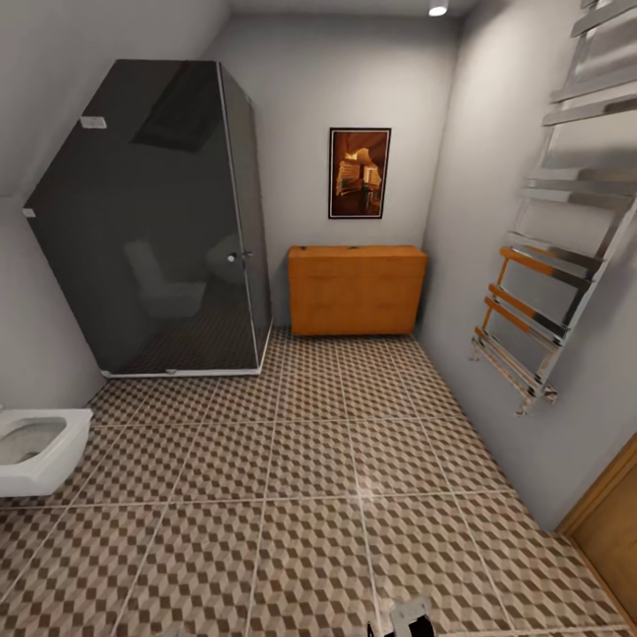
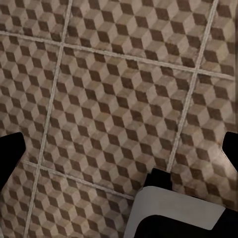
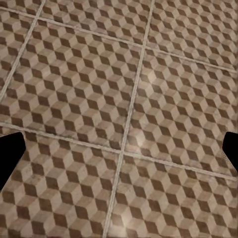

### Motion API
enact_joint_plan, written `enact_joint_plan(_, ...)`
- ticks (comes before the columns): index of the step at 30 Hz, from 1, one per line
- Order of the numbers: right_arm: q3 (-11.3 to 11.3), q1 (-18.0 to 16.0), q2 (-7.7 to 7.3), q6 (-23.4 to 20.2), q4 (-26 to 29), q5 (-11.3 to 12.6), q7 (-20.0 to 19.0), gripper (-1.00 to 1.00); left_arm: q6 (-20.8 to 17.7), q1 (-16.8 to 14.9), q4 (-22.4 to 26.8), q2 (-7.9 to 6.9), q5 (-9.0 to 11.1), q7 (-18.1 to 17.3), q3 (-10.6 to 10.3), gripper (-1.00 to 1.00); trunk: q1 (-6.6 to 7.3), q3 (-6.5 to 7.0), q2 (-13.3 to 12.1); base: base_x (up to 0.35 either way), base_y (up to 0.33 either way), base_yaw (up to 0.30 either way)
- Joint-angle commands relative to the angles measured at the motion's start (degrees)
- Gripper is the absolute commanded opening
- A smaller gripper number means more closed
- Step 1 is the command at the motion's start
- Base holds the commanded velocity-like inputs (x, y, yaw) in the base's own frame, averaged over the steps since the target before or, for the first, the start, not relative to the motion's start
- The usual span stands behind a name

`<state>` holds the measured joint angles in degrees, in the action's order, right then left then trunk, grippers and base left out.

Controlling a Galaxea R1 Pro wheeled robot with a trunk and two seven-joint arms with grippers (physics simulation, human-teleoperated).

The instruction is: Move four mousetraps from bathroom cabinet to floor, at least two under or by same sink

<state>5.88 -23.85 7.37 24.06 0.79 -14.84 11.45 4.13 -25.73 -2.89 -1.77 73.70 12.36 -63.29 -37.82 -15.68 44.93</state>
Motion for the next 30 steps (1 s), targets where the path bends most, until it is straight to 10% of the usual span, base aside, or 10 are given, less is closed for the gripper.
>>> enact_joint_plan(1,0.4,-0.1,0.02,0.0,-0.1,-0.3,0.6,1.00,0.1,0.0,0.0,0.01,0.4,0.1,-0.4,1.00,-0.04,-0.07,0.0,0.335,0.000,-0.002)
enact_joint_plan(30,0.4,-0.1,0.02,0.0,-0.1,-0.3,0.6,1.00,0.1,0.0,0.0,0.02,0.3,0.1,-0.4,1.00,-0.04,-0.07,0.0,0.336,0.000,-0.197)
